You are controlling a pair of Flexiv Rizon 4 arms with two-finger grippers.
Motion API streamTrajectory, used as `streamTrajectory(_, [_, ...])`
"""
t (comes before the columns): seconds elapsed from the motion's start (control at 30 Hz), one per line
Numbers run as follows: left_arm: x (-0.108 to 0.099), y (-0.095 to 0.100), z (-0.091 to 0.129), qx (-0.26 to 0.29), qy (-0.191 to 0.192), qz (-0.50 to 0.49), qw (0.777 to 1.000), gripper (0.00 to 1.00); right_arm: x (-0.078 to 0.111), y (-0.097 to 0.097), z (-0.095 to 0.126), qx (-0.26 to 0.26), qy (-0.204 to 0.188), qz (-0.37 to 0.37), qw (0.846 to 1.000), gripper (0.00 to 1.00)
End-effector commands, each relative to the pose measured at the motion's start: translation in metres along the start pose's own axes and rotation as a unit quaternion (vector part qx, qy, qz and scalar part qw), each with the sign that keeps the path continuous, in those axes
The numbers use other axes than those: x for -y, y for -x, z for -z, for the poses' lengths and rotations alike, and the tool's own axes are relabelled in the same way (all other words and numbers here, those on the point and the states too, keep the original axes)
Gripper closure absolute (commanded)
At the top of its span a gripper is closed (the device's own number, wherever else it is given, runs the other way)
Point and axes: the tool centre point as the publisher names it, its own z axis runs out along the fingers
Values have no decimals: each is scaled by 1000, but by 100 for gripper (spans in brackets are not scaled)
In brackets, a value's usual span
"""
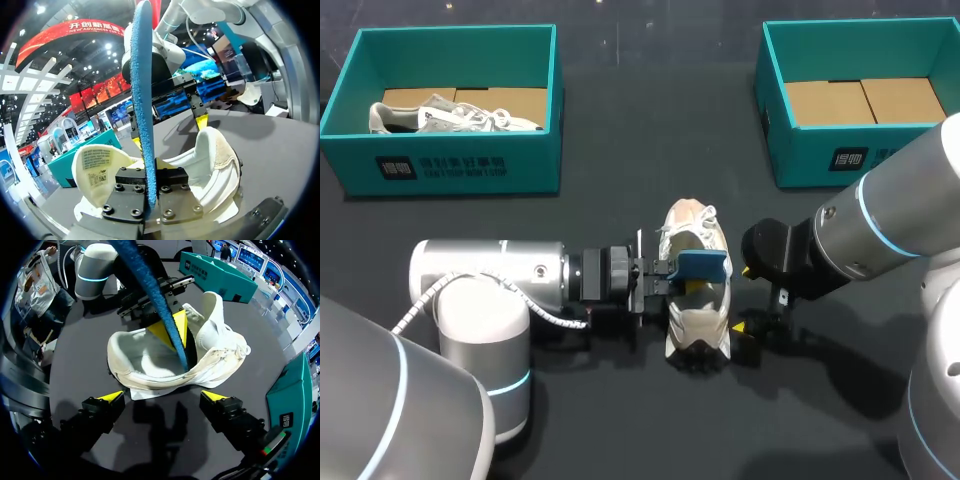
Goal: Take the shoe out of the shoebox, open the shoe tongue, remove and reinsert the insole, then place the shoe into the shoebox
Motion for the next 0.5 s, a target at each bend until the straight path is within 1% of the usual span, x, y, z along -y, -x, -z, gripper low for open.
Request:
streamTrajectory(0.03, [3,1,-1,-4,1,1,1000,100,1,-1,1,1,1,0,1000,0])
streamTrajectory(0.07, [5,0,-1,-5,0,0,1000,100,1,-1,1,1,1,0,1000,0])
streamTrajectory(0.1, [7,0,-1,-6,-2,0,1000,89,1,-1,1,1,1,0,1000,0])
streamTrajectory(0.13, [10,0,-1,-7,-3,-1,1000,82,1,-1,1,1,1,0,1000,0])
streamTrajectory(0.33, [21,-1,1,-7,-8,-8,1000,70,1,-1,1,1,1,0,1000,0])
streamTrajectory(0.4, [25,-2,1,-8,-10,-9,1000,67,1,-1,1,1,1,0,1000,0])
streamTrajectory(0.5, [32,-3,3,-9,-11,-12,1000,67,1,-1,1,1,1,0,1000,0])
